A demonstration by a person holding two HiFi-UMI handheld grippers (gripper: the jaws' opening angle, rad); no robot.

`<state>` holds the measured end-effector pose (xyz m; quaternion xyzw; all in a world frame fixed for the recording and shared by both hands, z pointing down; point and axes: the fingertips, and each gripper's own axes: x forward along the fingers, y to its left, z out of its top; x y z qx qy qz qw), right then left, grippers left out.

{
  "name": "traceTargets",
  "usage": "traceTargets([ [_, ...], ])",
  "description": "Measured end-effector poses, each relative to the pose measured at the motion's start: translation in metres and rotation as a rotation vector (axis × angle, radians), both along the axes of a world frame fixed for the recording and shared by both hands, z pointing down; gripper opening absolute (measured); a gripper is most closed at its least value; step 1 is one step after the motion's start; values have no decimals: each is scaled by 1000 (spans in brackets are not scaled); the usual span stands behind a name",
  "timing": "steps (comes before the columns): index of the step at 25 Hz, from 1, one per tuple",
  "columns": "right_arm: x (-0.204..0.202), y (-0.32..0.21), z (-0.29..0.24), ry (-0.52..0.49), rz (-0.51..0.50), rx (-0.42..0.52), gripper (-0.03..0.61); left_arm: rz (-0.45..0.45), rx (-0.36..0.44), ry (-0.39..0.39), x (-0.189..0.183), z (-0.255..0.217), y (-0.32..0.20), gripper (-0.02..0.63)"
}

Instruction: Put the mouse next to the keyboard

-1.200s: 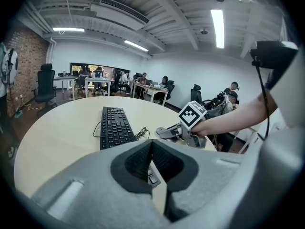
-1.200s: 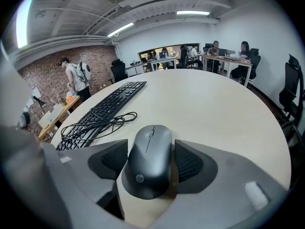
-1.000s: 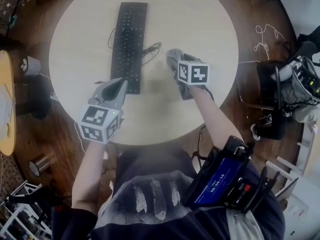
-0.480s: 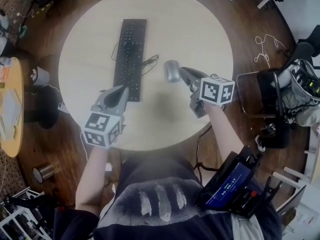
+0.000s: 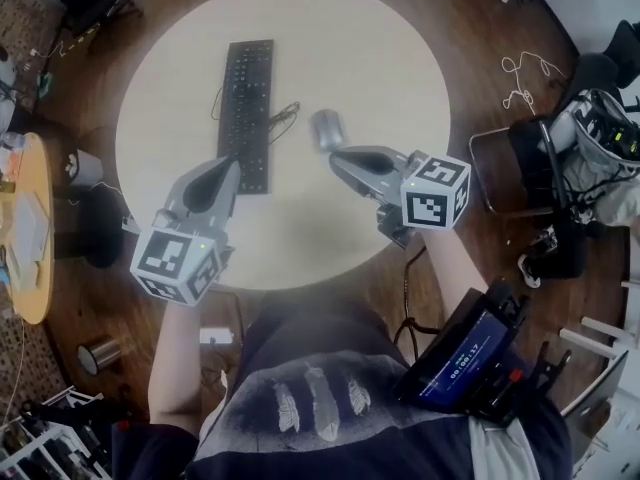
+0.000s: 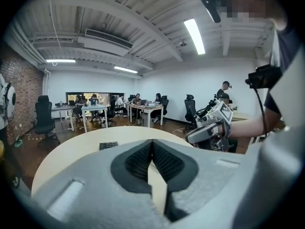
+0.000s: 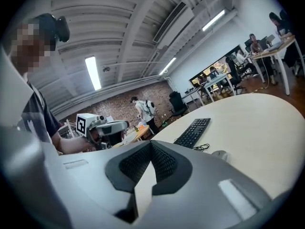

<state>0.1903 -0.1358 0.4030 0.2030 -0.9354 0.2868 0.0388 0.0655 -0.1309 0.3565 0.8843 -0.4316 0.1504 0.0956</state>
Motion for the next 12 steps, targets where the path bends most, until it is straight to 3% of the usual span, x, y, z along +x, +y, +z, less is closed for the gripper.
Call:
traceTargets([
  [4,-11,15,-1,99,-31,67,0,95,-41,11,9,4,23,0],
  [7,-15,22,-9,80,-33,68,0,100,-45,-17,4,6,33,0],
  [12,-31,33,-19,36,-21,35,0,72,-27,10,-24,-4,51,0],
])
